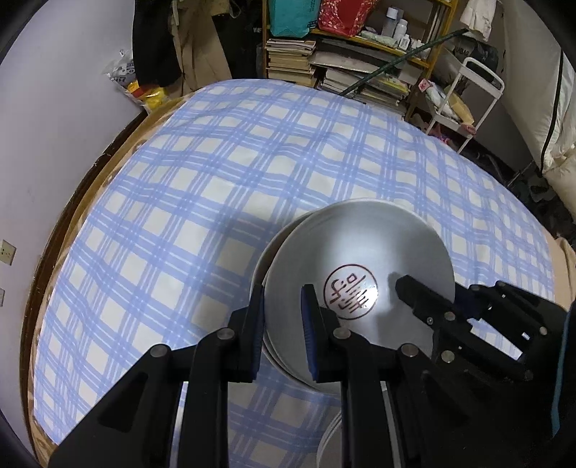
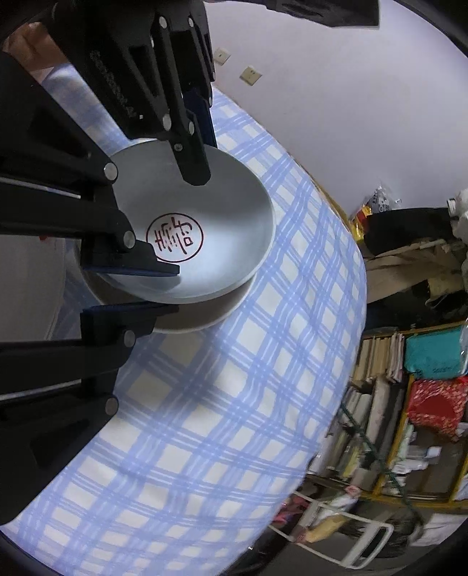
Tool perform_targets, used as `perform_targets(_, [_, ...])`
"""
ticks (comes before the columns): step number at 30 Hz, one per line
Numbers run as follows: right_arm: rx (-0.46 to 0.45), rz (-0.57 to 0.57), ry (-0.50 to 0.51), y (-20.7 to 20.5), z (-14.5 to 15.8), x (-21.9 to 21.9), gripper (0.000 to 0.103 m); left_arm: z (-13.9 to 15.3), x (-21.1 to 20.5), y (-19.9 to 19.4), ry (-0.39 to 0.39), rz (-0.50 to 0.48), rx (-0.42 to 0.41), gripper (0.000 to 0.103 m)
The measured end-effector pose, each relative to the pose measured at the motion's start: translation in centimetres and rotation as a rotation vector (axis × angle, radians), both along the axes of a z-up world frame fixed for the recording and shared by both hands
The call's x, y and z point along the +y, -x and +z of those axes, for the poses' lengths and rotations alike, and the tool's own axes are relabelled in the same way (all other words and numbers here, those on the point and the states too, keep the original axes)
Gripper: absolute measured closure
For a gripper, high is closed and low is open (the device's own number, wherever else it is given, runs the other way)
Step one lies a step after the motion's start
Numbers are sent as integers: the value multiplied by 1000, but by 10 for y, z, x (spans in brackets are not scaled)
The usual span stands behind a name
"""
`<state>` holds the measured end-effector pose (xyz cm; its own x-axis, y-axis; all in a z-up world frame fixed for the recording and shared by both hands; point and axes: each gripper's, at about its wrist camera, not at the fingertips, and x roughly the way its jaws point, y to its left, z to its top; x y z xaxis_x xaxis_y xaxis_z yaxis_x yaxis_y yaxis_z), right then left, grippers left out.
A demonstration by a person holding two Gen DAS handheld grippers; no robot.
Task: Organize plates and bowls
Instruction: 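Open both tools and lift them off the bowl stack, then close both tools on the rim of the bowl stack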
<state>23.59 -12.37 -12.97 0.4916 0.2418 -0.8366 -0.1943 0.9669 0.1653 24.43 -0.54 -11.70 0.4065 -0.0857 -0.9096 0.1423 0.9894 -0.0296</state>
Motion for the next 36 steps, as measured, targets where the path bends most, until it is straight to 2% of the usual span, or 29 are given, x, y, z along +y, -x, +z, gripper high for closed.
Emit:
perform_targets(6, [-16, 11, 8, -4, 1, 0, 89, 5, 5, 1, -13, 15, -32, 85])
perform_targets(8, [-20, 19, -13, -4, 2, 0, 89, 6, 8, 0, -14, 13, -28, 85])
perform_targets(13, [-33, 34, 14, -4, 3, 6, 89, -4, 14, -5, -10, 34, 14, 85])
perform_targets(19, [-41, 13, -17, -3, 9, -4, 89, 2, 19, -4, -38, 59, -14, 82])
perform_targets(22, [-62, 2, -28, -3, 16, -11, 89, 4, 30, -7, -15, 97, -11, 70])
perform_targets(23, [-62, -3, -27, -4, 17, -14, 87, 6, 34, -7, -14, 112, -9, 61])
perform_targets(25, [-46, -9, -16, -7, 18, -20, 77, 9, 40, -7, -4, 116, -20, 56])
perform_targets(26, [-33, -9, -11, -8, 17, -23, 64, 10, 42, -7, 1, 118, -21, 56])
perform_targets(27, [-24, -10, -9, -9, 16, -26, 56, 12, 46, -7, 1, 124, -27, 55])
perform_targets(29, [-21, -24, -11, -11, 15, -33, 50, 14, 53, -9, -19, 143, -40, 51])
perform_targets(31, [1, -43, -3, -15, 12, -41, 39, 12, 61, -11, -35, 164, -42, 50])
perform_targets(34, [7, -62, 3, -17, 11, -50, 24, 4, 75, -17, -19, 186, 1, 49])
perform_targets(36, [12, -69, 13, -19, 10, -54, 8, -2, 82, -19, 10, 181, 38, 49])
